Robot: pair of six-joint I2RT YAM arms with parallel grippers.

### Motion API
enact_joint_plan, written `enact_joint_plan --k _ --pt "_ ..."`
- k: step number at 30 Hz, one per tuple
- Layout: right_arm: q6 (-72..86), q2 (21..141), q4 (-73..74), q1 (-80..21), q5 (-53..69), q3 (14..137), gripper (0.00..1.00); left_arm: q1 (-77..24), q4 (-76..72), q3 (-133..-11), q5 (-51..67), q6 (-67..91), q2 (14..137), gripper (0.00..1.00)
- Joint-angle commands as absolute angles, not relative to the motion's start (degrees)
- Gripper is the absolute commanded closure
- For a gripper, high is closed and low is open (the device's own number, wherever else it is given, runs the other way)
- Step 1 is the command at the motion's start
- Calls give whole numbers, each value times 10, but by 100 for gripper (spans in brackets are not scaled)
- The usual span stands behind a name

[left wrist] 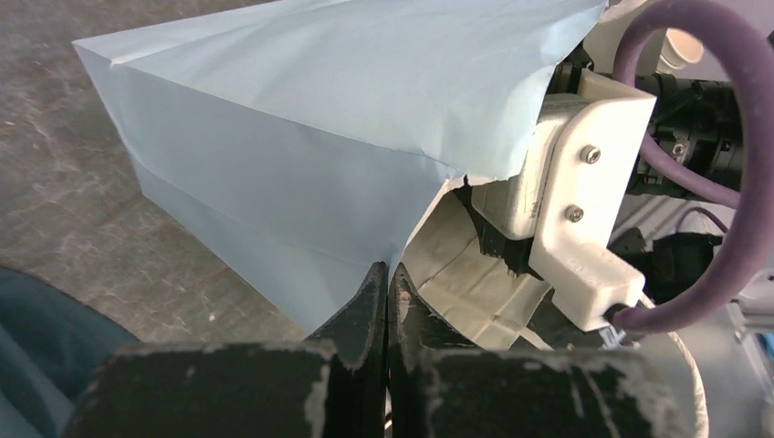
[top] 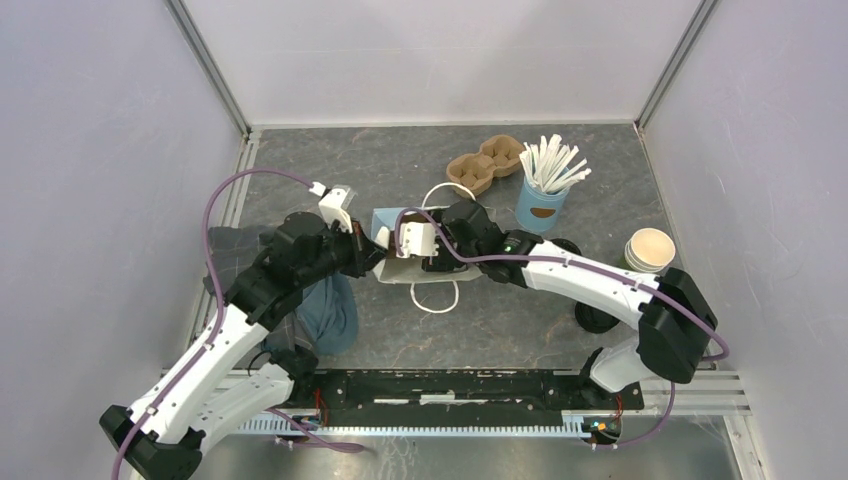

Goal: Pack the takeout coffee

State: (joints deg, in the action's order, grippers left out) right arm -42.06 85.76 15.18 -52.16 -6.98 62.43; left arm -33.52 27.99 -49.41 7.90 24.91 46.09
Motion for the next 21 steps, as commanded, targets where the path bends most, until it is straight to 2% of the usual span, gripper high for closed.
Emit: enact_joint_plan --k 1,13,21 --pt "-390 827 155 -522 -37 609 52 -337 304 -518 136 304 456 98" --pt "-379 850 242 -522 -1 650 52 -336 387 -548 151 359 482 98" --pt "-371 892 261 -521 -9 672 52 -336 442 -585 110 371 515 98"
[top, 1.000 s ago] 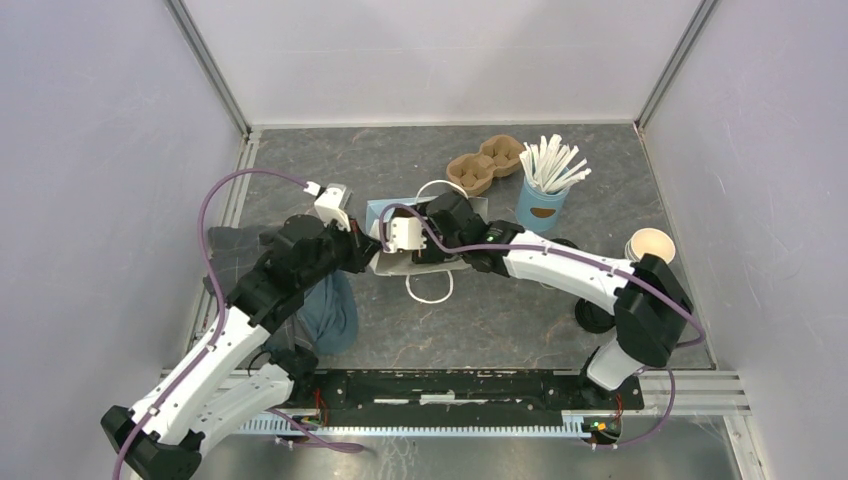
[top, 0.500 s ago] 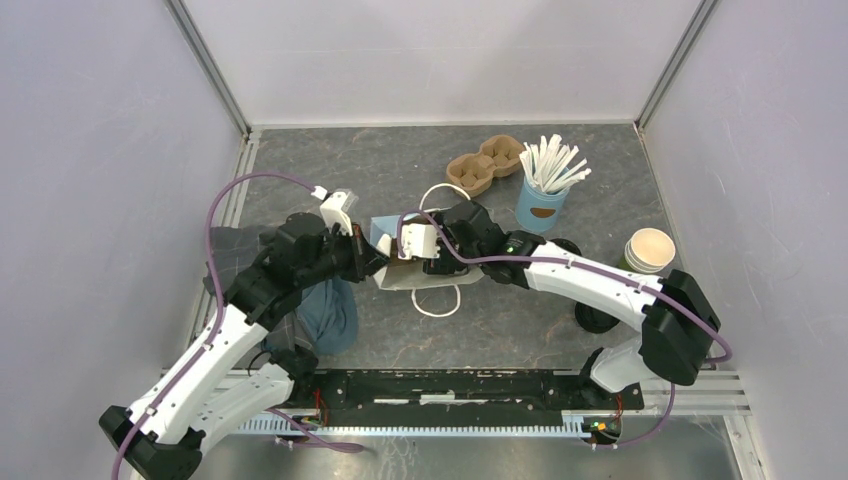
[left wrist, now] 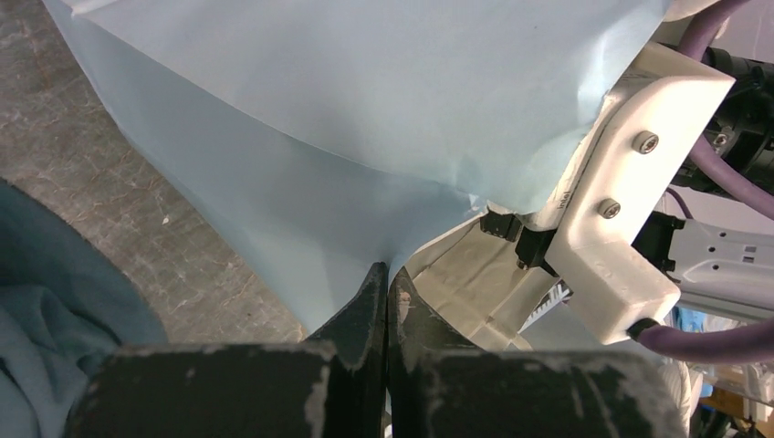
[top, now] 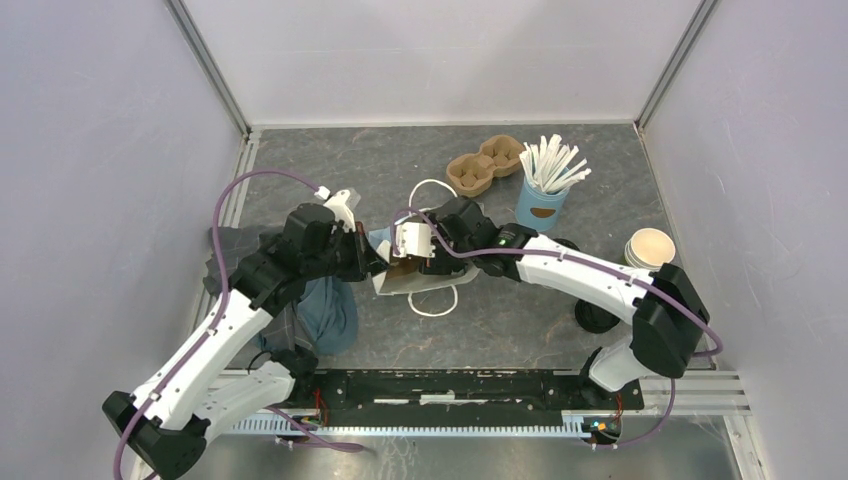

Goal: Pack the takeout coffee

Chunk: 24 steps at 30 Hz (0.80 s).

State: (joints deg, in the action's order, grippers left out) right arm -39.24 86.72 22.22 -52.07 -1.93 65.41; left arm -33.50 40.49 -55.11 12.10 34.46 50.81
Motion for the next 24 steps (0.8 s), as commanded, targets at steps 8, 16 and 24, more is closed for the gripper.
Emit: enact_joint_plan --k 8,16,24 --pt "-322 845 172 -521 -30 623 52 -336 457 -549 100 358 509 98" --pt "-305 811 77 -521 -60 545 54 -336 457 -525 130 339 491 98" --pt "-303 814 88 -523 -58 550 54 -336 487 -569 141 295 518 98"
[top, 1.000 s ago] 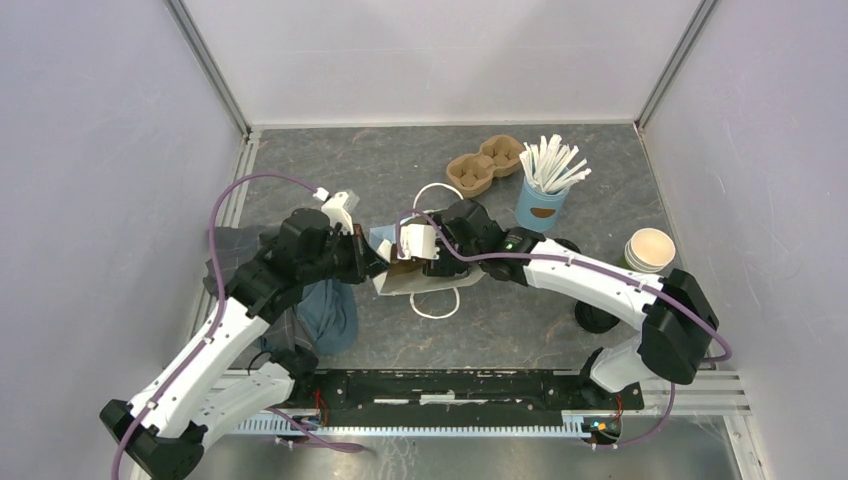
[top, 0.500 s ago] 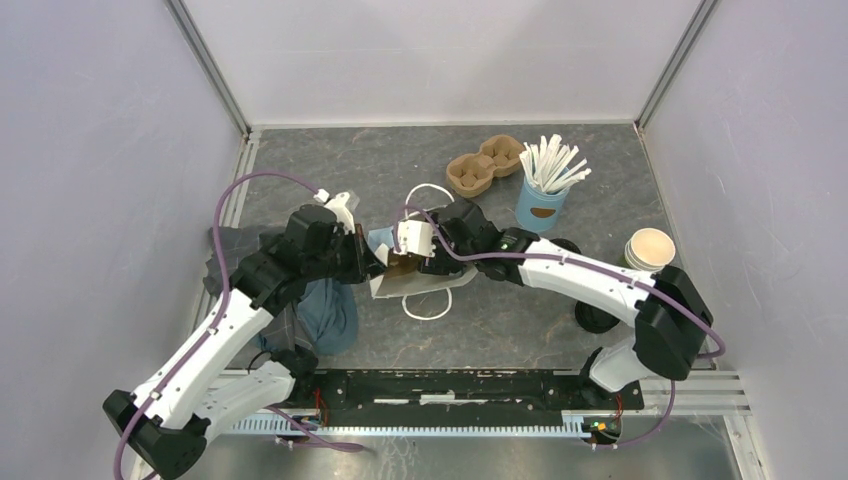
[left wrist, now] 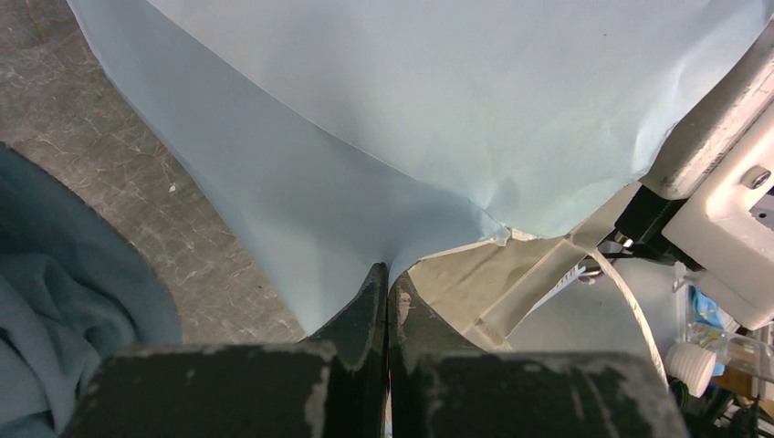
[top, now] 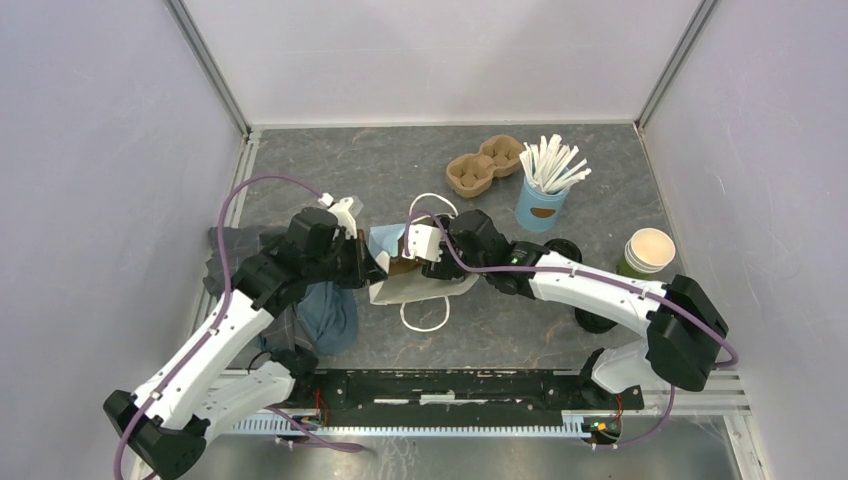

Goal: Pack the takeout coffee

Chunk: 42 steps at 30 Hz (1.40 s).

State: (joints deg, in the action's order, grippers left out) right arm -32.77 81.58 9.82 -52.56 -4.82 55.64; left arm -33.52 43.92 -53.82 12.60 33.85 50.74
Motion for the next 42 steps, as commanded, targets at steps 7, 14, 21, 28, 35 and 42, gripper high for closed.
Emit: enact_joint_plan --k 7,14,21,28,35,42 --pt "-331 886 208 -537 -58 649 53 -331 514 -635 146 275 562 98" --pt "-258 926 349 -552 -21 763 53 -288 573 -760 171 272 640 98" --pt "-208 968 401 -556 -2 793 51 -162 659 -797 260 283 700 98" --pt "-191 1058 451 -548 27 832 51 -139 679 -803 210 275 729 98" --pt "-168 1101 474 -531 4 816 50 -137 666 -842 160 274 743 98" --pt "-180 1121 478 -526 -23 819 50 -137 660 -836 156 265 747 98"
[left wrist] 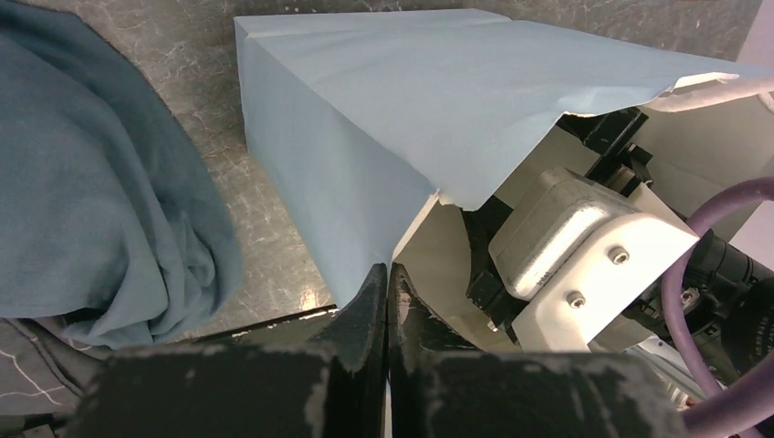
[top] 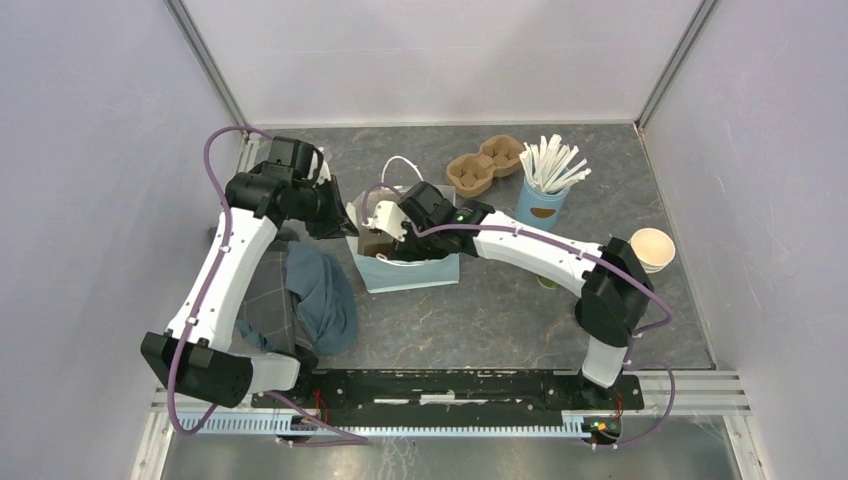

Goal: Pack the takeout coffee

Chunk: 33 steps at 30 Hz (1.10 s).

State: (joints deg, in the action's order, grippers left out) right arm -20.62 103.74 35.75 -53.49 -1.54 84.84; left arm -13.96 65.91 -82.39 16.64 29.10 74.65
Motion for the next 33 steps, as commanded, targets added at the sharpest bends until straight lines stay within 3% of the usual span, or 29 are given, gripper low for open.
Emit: enact_joint_plan --k 1,8,15,16,33 --pt "-177 1117 485 -526 -21 839 49 -137 659 -836 156 264 747 98" --pt "-142 1093 504 -525 -9 954 29 -137 643 -820 178 265 747 98" --pt "-120 1084 521 -527 -17 984 10 -137 638 -815 189 264 751 98" --pt "-117 1083 523 -526 -16 991 3 -137 637 -814 190 264 751 98" --pt "-55 1047 548 -526 -30 1116 2 -137 639 -810 199 268 768 98"
